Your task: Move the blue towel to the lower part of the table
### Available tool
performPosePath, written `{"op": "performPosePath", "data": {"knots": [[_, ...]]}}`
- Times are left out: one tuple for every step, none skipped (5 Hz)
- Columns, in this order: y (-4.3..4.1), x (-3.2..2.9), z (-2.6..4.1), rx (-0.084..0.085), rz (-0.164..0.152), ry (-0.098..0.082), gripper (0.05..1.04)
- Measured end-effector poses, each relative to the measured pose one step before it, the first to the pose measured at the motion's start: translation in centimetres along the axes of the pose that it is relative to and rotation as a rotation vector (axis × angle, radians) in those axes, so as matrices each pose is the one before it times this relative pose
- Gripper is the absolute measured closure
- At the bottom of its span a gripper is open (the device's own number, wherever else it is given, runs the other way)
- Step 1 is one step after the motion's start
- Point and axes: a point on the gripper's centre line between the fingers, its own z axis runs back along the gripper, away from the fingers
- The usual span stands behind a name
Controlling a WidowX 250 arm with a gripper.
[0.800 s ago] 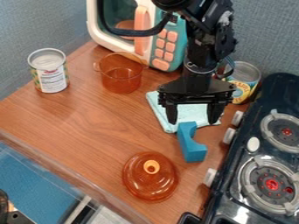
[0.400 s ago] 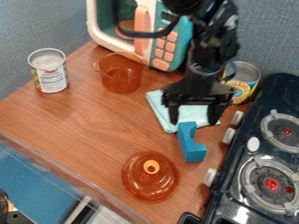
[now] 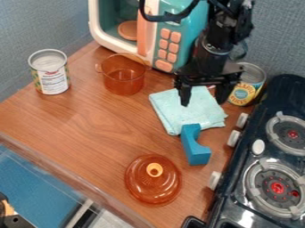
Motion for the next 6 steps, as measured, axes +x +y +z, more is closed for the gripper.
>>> {"op": "performPosePath", "data": {"knots": [[-0.068, 1.595, -1.964, 0.0425, 0.0241, -0.003, 0.085], [0.735, 1.756, -1.834, 0.0176, 0.0517, 0.0206, 0.085], [0.316, 0.885, -2.062, 0.0104, 0.0156, 0.0184, 0.085], [0.104, 0.147, -1.727, 0.0091, 0.0086, 0.0126, 0.084], [0.159, 0.009, -0.257, 0.0034, 0.0085, 0.0066, 0.084], [0.891, -0.12, -0.174, -0.0092, 0.0342, 0.0107, 0.084]]}}
